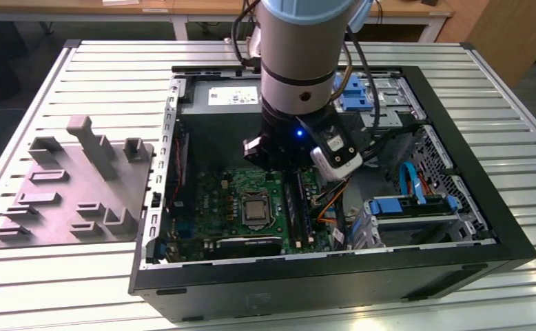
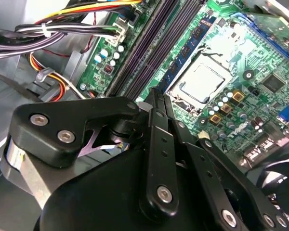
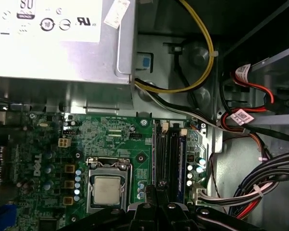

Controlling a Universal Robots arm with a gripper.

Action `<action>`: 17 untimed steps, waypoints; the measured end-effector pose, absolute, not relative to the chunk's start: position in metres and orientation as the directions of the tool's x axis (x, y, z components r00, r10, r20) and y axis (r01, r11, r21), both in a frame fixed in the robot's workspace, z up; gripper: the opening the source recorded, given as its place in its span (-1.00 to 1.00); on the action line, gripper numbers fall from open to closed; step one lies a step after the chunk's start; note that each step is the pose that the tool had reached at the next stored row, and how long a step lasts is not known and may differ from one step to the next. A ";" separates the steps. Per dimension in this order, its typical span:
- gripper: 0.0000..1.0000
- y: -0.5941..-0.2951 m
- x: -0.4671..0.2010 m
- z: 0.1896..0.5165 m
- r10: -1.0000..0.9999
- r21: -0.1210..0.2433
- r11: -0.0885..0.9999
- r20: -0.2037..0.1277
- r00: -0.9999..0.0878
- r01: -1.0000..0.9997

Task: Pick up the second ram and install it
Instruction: 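Insert the second ram into the second slot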

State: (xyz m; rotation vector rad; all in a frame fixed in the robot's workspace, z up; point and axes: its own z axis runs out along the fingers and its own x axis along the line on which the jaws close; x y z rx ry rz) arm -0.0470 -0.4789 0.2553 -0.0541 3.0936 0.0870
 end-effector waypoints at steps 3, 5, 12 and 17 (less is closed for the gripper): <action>-0.76 -0.480 -0.046 0.252 -0.030 0.055 0.998 -0.047 -0.998 -0.032; -0.76 -0.481 -0.046 0.250 -0.025 0.055 0.998 -0.047 -0.999 -0.027; -0.76 -0.485 -0.044 0.244 -0.016 0.055 0.998 -0.047 -0.999 -0.018; -0.76 -0.486 -0.040 0.241 -0.014 0.055 0.998 -0.047 -0.999 -0.017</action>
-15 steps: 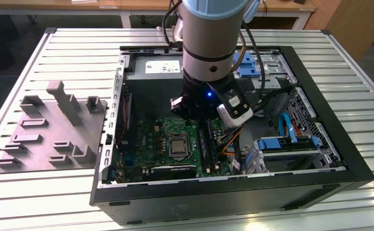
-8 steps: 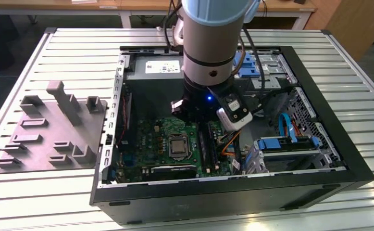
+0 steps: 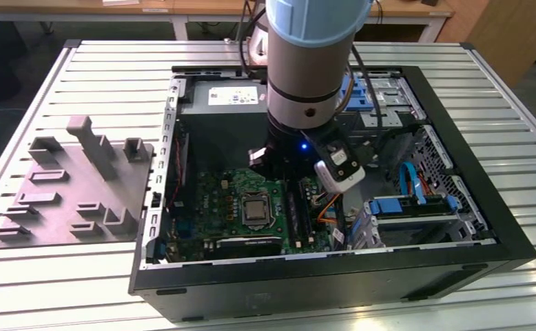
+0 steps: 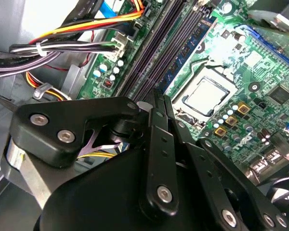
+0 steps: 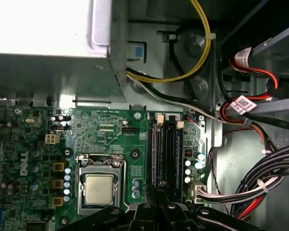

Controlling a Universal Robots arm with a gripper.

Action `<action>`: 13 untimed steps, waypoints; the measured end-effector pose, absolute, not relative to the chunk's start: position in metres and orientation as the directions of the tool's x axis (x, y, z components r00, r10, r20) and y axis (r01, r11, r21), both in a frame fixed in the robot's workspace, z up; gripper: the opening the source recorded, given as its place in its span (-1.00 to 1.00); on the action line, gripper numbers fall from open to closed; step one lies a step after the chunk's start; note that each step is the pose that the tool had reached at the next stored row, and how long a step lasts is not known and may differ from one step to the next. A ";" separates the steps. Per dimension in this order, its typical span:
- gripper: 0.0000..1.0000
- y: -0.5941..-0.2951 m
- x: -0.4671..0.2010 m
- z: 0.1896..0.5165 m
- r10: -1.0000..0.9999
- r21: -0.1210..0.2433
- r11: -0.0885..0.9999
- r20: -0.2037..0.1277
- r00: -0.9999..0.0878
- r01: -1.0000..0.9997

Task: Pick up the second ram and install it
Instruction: 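Insert the second ram into the second slot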

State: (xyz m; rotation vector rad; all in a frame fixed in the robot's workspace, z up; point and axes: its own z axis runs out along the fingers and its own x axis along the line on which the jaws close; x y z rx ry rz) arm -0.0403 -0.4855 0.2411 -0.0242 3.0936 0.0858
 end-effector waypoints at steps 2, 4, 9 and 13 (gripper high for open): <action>-0.76 -0.486 -0.039 0.241 -0.014 0.055 0.998 -0.047 -0.999 -0.017; -0.76 -0.486 -0.039 0.241 -0.014 0.055 0.998 -0.047 -0.999 -0.017; -0.76 -0.487 -0.039 0.239 -0.014 0.055 0.998 -0.047 -0.999 -0.017; -0.76 -0.488 -0.039 0.236 -0.012 0.055 0.998 -0.047 -0.999 -0.014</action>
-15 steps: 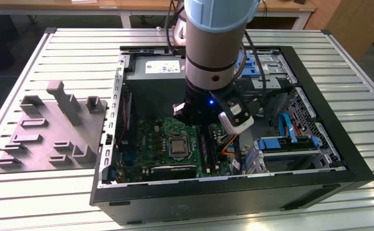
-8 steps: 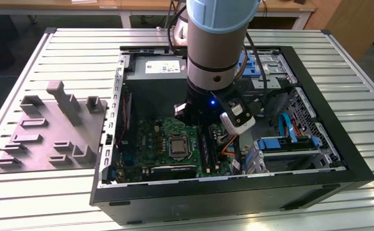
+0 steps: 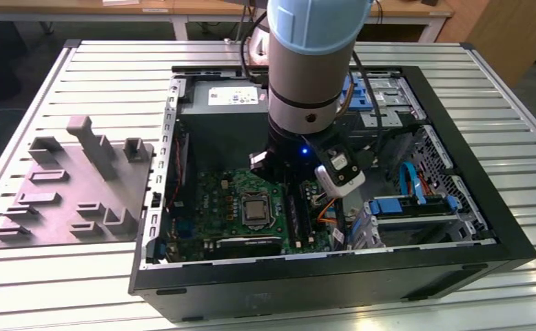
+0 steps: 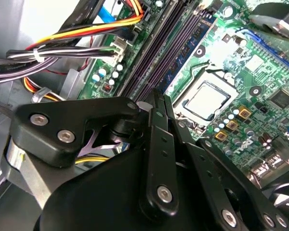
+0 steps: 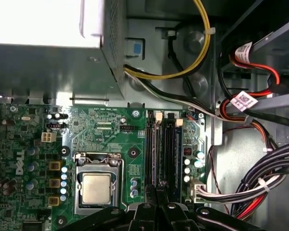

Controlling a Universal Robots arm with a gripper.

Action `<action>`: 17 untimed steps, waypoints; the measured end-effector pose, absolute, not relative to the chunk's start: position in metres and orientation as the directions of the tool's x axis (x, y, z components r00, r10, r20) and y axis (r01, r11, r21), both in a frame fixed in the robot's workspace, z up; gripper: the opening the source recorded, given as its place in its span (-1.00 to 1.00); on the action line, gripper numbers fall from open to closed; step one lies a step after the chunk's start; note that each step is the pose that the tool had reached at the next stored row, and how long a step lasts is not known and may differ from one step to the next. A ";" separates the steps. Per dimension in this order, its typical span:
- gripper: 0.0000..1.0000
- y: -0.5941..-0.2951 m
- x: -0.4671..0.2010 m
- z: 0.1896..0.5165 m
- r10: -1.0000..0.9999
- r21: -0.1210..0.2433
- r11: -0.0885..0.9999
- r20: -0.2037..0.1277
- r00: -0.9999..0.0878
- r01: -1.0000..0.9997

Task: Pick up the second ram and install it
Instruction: 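Insert the second ram into the second slot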

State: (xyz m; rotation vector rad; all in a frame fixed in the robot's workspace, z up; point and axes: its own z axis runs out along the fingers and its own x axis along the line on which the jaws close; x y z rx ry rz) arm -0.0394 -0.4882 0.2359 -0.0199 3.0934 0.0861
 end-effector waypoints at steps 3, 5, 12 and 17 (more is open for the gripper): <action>-0.76 -0.489 -0.038 0.235 -0.007 0.055 0.998 -0.047 -0.999 -0.009; -0.76 -0.490 -0.037 0.234 -0.003 0.055 0.998 -0.047 -0.999 -0.005; -0.76 -0.490 -0.037 0.231 0.007 0.055 0.998 -0.047 -0.999 0.004; -0.76 -0.490 -0.036 0.230 0.007 0.055 0.998 -0.047 -0.999 0.005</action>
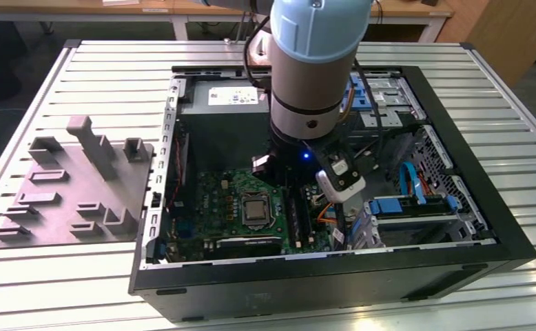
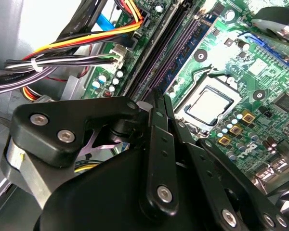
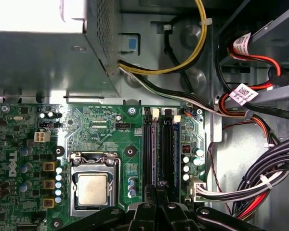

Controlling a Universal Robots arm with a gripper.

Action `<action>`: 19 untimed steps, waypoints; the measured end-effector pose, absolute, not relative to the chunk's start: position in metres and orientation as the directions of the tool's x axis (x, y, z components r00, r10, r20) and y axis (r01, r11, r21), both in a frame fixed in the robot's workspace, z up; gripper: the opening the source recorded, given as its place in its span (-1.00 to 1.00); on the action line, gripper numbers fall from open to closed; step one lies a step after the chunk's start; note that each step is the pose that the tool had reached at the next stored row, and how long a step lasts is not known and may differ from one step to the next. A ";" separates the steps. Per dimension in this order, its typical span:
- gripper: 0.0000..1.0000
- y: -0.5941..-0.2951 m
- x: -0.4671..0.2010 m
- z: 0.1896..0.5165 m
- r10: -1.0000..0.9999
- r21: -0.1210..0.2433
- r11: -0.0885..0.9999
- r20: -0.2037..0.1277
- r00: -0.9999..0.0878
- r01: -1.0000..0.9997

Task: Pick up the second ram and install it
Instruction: 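Insert the second ram into the second slot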

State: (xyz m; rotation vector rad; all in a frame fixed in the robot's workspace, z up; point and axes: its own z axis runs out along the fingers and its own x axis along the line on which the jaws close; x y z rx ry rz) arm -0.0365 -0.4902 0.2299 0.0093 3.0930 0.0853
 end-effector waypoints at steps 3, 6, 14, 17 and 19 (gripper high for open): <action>-0.76 -0.490 -0.036 0.230 0.008 0.055 0.998 -0.047 -0.999 0.005; -0.76 -0.490 -0.035 0.229 0.007 0.055 0.998 -0.047 -0.999 0.005; -0.76 -0.489 -0.035 0.228 0.007 0.055 0.998 -0.047 -0.999 0.005; -0.76 -0.489 -0.035 0.227 0.007 0.055 0.998 -0.047 -0.999 0.005; -0.76 -0.489 -0.035 0.226 0.007 0.055 0.998 -0.047 -0.999 0.005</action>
